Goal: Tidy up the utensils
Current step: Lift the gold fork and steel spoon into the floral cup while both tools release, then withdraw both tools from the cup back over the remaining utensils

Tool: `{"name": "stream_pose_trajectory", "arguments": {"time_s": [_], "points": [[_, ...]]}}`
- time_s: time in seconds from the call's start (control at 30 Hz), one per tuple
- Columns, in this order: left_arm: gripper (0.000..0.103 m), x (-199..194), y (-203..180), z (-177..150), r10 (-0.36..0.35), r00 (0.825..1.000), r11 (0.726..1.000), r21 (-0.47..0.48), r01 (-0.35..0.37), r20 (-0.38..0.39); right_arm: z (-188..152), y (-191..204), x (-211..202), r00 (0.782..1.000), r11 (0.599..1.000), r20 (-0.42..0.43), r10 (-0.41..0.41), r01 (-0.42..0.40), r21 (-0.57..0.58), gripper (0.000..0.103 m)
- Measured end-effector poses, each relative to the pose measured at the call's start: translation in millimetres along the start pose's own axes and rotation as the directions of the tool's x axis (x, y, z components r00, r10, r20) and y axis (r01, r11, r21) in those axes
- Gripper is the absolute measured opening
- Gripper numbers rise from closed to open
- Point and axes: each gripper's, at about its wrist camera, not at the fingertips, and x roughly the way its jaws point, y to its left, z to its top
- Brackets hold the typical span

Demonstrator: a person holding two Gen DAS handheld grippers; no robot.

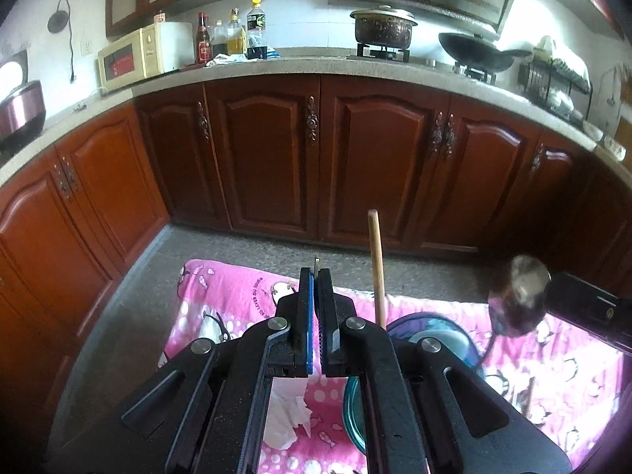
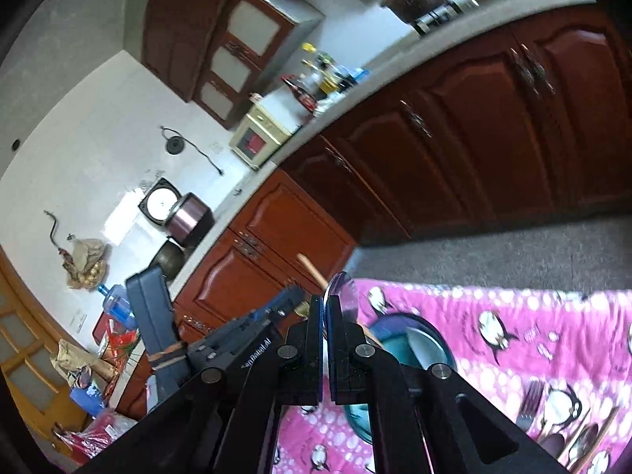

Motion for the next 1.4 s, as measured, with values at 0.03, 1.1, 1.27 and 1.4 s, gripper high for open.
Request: {"name": "stream_pose_trajectory", "arguments": {"time_s": [0.03,1.1,1.27,1.4], "points": [[0.000,3.3,-2.0,-3.5,0.009,1.000,1.000,0.007,-0.009,0.002,-2.4,-7.4,0.8,1.000,1.000,-0.005,-0.011,0.011,0.013,0.001],[0.043,-18.7,-20.5,-38.3,-0.059,0.996,0.998,-0.012,0.059,-0.072,-46.8,-46.6,-24.4,0.979,0.979,-0.046,-0.199,0.201,0.022,0.030],[0.045,-35.4,-23.4,-46.0,-0.069,0.994,0.998,-0.021,0.067,-0.080,-59.9,-29.4,-38.6,0.963,0.963,-0.026,-0.268,0.267,-0.036,0.034],[0.046,-46.6,-27.5,-52.1,-0.077,0.993,0.997,-0.018,0.076,-0.087,-69.2,-17.2,-54.0,0.953,0.952,-0.005,-0.302,0.301,-0.052,0.037]]}}
